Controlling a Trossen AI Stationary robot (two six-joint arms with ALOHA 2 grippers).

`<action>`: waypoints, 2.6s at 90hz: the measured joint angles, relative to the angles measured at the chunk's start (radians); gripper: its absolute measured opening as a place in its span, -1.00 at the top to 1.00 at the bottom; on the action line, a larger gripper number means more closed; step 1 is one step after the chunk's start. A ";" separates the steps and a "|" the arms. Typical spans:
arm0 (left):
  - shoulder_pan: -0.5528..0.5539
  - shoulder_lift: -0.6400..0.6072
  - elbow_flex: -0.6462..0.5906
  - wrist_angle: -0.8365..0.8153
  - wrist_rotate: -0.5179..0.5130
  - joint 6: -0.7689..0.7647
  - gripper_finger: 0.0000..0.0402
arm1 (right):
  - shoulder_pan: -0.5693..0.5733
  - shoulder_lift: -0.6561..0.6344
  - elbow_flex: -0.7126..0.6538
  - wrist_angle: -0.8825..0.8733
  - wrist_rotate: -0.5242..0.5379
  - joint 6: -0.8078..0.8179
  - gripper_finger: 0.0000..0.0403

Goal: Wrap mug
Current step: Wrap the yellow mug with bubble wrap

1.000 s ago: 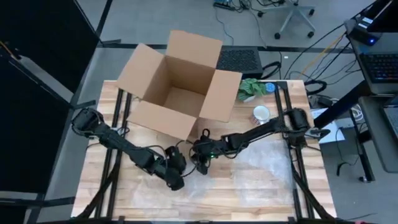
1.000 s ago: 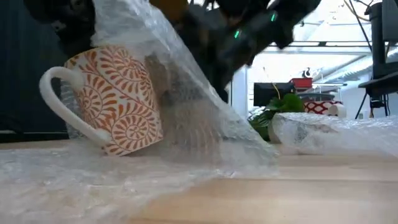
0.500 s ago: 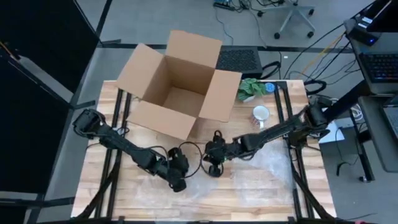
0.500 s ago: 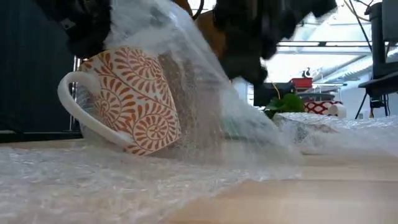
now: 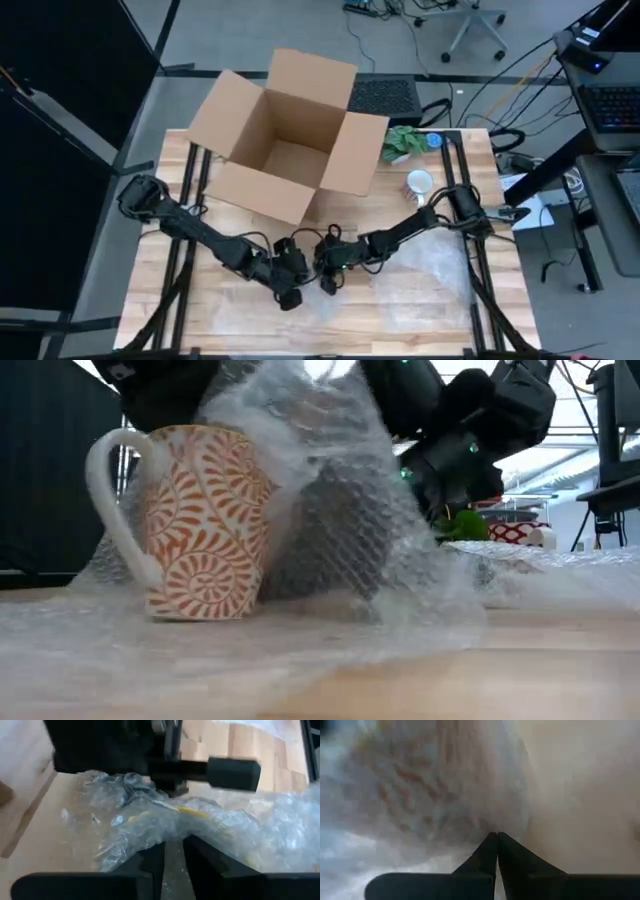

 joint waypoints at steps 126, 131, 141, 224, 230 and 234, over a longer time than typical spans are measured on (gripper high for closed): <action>-0.024 -0.009 -0.006 0.010 0.012 0.053 0.69 | 0.139 -0.123 0.191 -0.239 0.190 -0.235 1.00; -0.024 -0.022 -0.006 0.005 0.014 0.050 0.68 | 0.138 -0.122 0.189 -0.251 0.188 -0.235 1.00; -0.030 -0.060 -0.006 -0.014 0.013 0.049 0.68 | 0.138 -0.122 0.190 -0.268 0.181 -0.226 1.00; -0.031 -0.069 -0.006 0.026 0.017 0.122 0.69 | 0.137 -0.121 0.187 -0.276 0.183 -0.216 1.00; -0.026 -0.060 -0.002 -0.040 0.018 0.078 0.68 | 0.135 -0.121 0.186 -0.280 0.191 -0.215 1.00; -0.024 -0.050 -0.002 -0.080 0.019 0.073 0.69 | 0.134 -0.121 0.186 -0.279 0.191 -0.215 1.00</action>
